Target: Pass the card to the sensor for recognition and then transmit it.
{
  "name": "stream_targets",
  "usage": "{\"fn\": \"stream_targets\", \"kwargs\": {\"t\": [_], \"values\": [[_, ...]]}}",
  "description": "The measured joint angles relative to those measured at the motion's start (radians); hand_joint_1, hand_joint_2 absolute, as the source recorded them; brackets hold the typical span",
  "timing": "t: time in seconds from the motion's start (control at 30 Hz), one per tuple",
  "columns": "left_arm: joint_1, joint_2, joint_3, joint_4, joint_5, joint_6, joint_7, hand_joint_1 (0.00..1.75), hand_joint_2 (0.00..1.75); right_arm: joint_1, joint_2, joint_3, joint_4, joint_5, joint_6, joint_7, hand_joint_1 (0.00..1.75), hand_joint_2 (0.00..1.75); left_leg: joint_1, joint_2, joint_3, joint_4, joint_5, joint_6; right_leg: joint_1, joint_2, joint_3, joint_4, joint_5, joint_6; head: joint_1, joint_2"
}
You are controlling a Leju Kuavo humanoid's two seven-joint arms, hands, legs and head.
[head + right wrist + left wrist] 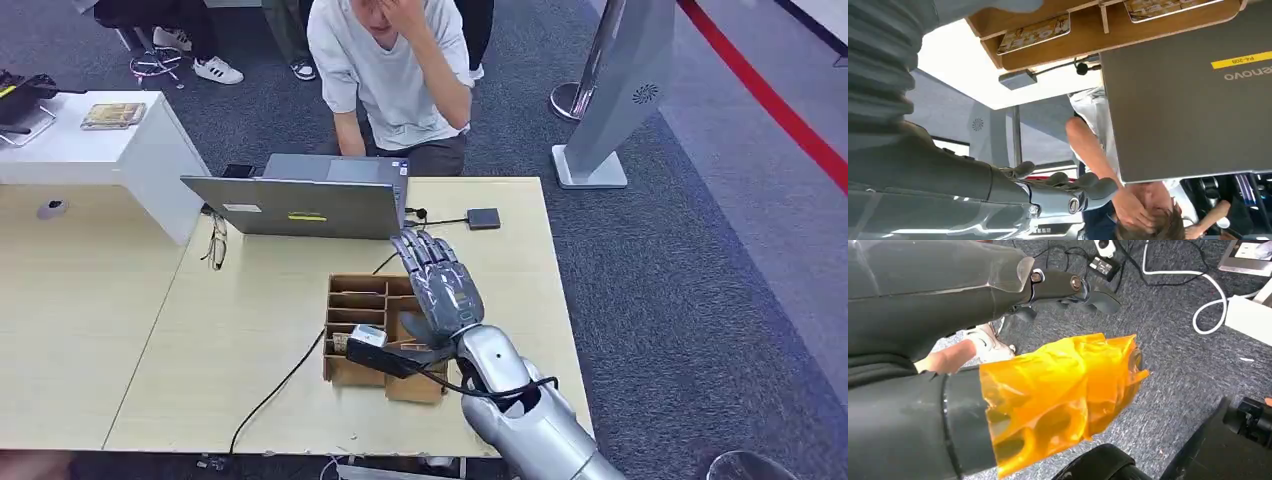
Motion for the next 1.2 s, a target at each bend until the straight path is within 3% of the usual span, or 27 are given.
{"fn": "stream_targets", "kwargs": {"t": [0.07, 0.43, 0.7, 0.93, 1.2], "values": [[0.0, 0.0, 0.0, 0.0, 0.0, 0.0, 0.0, 0.0, 0.0, 0.0, 0.0, 0.001, 0.0, 0.0, 0.0, 0.0, 0.17, 1.75, 0.0, 0.0, 0.0, 0.0, 0.0, 0.0, 0.0, 0.0, 0.0, 0.0, 0.0, 0.0, 0.0, 0.0], [0.0, 0.0, 0.0, 0.0, -0.003, 0.0, 0.003, 0.0, 0.0, 0.001, 0.0, 0.003, 0.035, 0.024, 0.0, 0.037, 0.1, 1.75, 0.0, 0.0, 0.0, 0.0, 0.0, 0.0, 0.0, 0.0, 0.0, 0.0, 0.0, 0.0, 0.0, 0.0], [0.001, 0.0, 0.0, 0.0, -0.003, 0.0, 0.003, 0.0, 0.0, 0.0, 0.0, 0.003, 0.053, 0.025, -0.001, 0.041, 0.17, 1.75, 0.0, 0.0, 0.0, 0.0, 0.0, 0.0, 0.0, 0.0, 0.0, 0.0, 0.0, 0.0, 0.0, 0.0], [0.002, 0.0, 0.0, 0.0, -0.003, 0.0, 0.003, 0.0, 0.0, 0.0, 0.0, 0.003, 0.063, 0.03, -0.001, 0.042, 0.37, 1.75, 0.0, 0.0, 0.0, 0.0, 0.0, 0.0, 0.0, 0.0, 0.0, 0.0, 0.0, 0.0, 0.0, 0.0], [0.004, 0.0, 0.0, 0.0, -0.003, 0.0, 0.003, 0.0, 0.0, 0.001, 0.0, 0.002, 0.07, 0.038, -0.001, 0.042, 0.4, 1.75, 0.0, 0.0, 0.0, 0.0, 0.0, 0.0, 0.0, 0.0, 0.0, 0.0, 0.0, 0.0, 0.0, 0.0]]}}
